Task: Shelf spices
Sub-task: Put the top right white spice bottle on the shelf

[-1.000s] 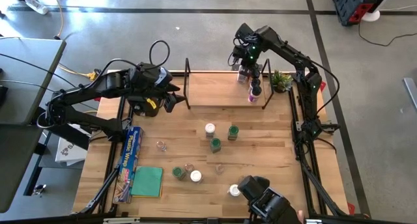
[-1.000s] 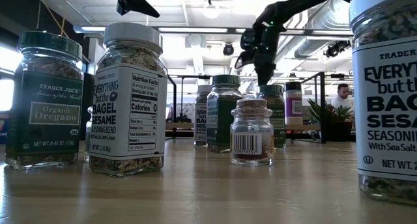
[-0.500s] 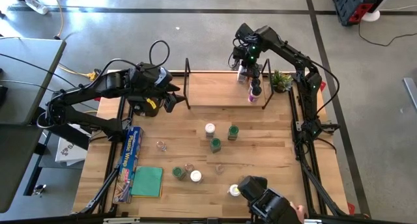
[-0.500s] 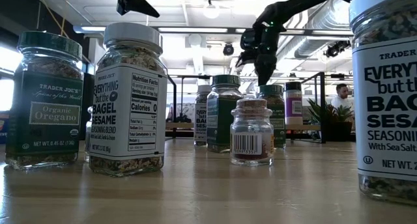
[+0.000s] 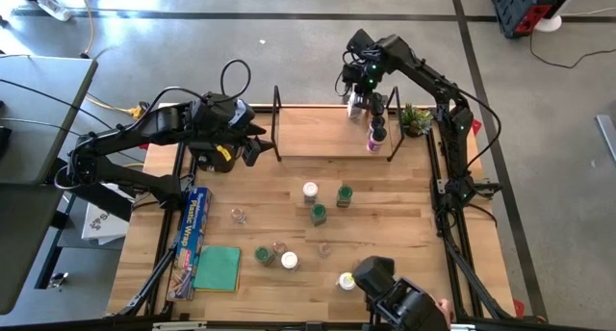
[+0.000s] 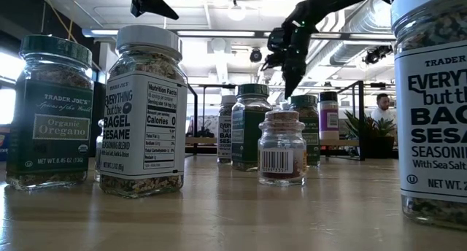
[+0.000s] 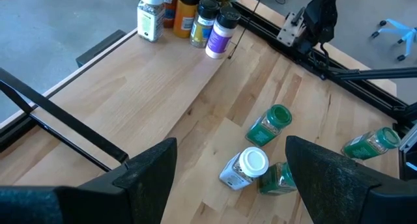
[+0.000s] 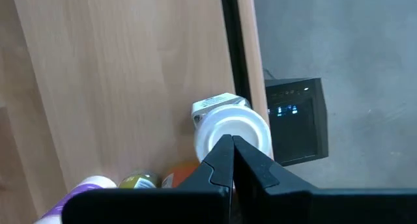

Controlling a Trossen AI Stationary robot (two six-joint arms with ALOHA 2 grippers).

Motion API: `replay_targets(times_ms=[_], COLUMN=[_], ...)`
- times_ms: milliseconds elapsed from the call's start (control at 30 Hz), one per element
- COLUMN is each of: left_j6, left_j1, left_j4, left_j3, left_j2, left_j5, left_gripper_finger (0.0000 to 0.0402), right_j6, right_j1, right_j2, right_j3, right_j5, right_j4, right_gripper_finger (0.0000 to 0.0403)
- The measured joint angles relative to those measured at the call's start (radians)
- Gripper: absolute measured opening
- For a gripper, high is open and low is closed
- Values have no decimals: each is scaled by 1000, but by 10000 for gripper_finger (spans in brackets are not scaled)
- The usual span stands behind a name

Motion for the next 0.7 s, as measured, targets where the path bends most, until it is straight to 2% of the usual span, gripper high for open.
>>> replay_targets(times_ms=[167, 467, 700], left_j6=[-1, -1, -2], left_j1=[0, 0, 0], left_j4=[0, 0, 0], left_j3=[0, 0, 0], left_j2=[0, 0, 0], left_j5=[0, 0, 1], left_gripper_finger=[282, 282, 282], right_j6=[9, 230, 241], right_j1=[0, -13, -21], right_j2=[0, -3, -2], right_j3=[3, -1, -1], right_j5=[0, -6, -7], right_j4=[-6, 54, 20], right_gripper_finger=[0, 0, 0])
